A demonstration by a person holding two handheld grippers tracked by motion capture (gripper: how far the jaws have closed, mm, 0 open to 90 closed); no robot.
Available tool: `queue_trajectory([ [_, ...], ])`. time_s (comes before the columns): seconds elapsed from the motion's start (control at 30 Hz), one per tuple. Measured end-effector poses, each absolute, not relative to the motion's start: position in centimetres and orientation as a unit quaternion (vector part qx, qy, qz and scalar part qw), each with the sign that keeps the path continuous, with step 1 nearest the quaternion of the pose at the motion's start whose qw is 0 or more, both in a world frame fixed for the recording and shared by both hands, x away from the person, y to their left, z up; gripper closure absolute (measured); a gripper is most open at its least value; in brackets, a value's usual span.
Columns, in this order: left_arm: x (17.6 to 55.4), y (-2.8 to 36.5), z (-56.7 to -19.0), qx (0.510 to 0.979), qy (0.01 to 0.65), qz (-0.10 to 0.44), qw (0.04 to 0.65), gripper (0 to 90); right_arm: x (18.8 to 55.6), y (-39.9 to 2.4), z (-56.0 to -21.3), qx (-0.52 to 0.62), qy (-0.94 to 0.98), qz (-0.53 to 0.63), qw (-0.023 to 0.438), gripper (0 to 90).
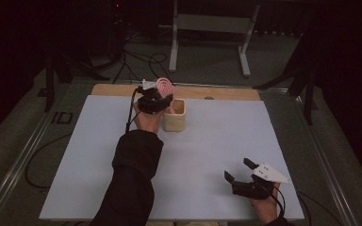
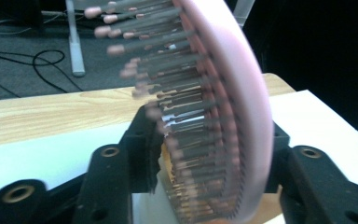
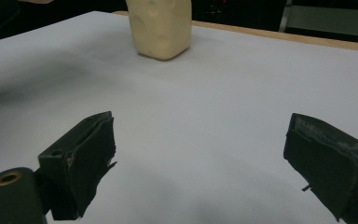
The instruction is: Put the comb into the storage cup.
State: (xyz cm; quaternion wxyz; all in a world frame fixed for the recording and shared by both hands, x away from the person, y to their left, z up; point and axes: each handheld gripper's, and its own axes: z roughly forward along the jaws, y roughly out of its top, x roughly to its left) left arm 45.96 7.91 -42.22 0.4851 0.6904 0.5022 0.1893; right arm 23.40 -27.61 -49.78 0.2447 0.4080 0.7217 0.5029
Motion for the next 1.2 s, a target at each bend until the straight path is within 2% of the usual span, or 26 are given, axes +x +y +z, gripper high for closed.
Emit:
queue_trajectory([
  [0.63,45.5,8.2,-42.3,0.682,0.518,0.213,0.470,17.6,23.4,-27.6,-49.8,0.408,0.722,0.502,0.246,8.7],
  [0.93,45.1,8.7,-41.9,0.681,0.517,0.209,0.474,11.2,23.4,-27.6,-49.8,0.408,0.721,0.502,0.247,8.7],
  [1.2,44.5,8.9,-41.3,0.694,0.507,0.214,0.464,1.6,23.3,-27.6,-49.8,0.407,0.722,0.501,0.247,8.7],
])
